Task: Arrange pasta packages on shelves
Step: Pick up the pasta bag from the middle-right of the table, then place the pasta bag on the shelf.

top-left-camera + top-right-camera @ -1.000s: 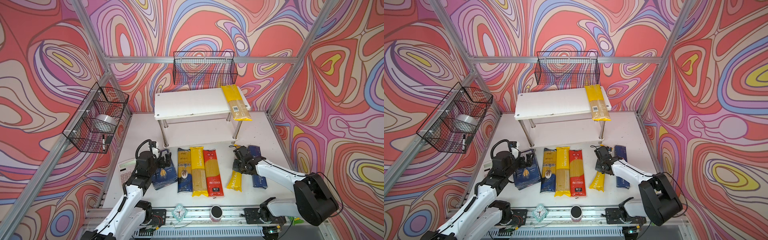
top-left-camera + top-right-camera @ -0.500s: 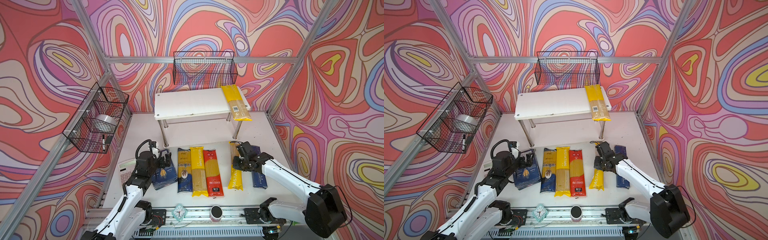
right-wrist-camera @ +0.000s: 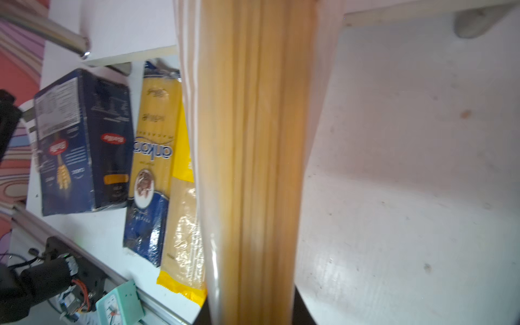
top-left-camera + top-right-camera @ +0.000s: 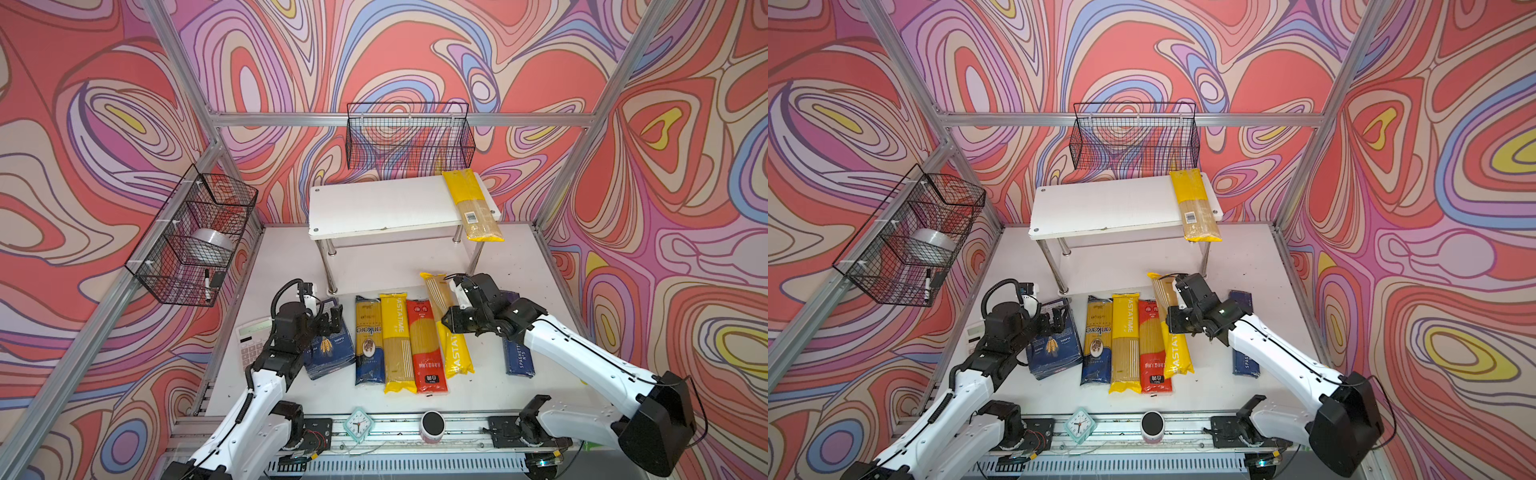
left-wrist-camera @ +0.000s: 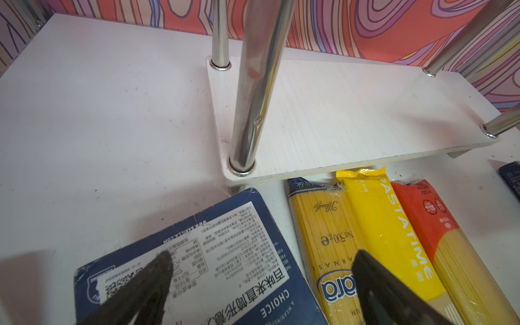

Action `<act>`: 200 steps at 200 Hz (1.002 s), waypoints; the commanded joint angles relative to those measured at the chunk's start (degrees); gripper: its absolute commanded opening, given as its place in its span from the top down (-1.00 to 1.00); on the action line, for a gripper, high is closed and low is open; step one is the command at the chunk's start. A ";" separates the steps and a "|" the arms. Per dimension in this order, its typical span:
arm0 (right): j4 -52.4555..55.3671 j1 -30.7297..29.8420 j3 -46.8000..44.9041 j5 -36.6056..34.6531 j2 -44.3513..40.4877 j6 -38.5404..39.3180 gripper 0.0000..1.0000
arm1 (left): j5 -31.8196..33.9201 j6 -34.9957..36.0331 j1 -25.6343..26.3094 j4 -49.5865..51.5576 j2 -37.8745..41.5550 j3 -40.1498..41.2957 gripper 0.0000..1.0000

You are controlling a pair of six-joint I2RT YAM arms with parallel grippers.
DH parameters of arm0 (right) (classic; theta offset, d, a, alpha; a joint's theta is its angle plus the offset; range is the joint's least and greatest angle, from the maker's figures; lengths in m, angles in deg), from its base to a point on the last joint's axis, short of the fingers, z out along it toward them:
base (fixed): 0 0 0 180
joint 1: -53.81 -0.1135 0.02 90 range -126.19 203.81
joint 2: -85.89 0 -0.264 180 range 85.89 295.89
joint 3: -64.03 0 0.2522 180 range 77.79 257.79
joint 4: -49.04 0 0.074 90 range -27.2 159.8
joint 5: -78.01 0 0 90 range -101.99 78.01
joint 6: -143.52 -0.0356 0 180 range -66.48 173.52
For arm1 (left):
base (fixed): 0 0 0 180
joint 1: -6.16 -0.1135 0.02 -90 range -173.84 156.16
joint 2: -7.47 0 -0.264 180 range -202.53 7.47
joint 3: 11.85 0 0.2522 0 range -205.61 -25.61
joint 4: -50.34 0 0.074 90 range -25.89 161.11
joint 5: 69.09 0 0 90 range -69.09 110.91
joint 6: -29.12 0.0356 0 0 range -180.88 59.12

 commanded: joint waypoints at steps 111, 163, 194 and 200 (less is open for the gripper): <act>-6.75 -8.62 12.63 -1.25 1.65 6.96 0.77 | -0.86 -0.23 0.43 -0.98 -0.11 0.71 -1.00; 0.65 -8.69 21.53 -3.75 3.78 9.68 0.78 | -0.61 -0.31 0.41 -0.96 -0.19 0.62 -1.00; 2.70 -8.71 24.46 -4.34 3.19 10.49 0.78 | -0.57 -0.32 0.43 -1.00 -0.13 0.64 -1.00; 2.96 -8.71 25.08 -4.70 3.08 10.65 0.78 | -0.55 -0.32 0.44 -1.00 -0.13 0.62 -1.00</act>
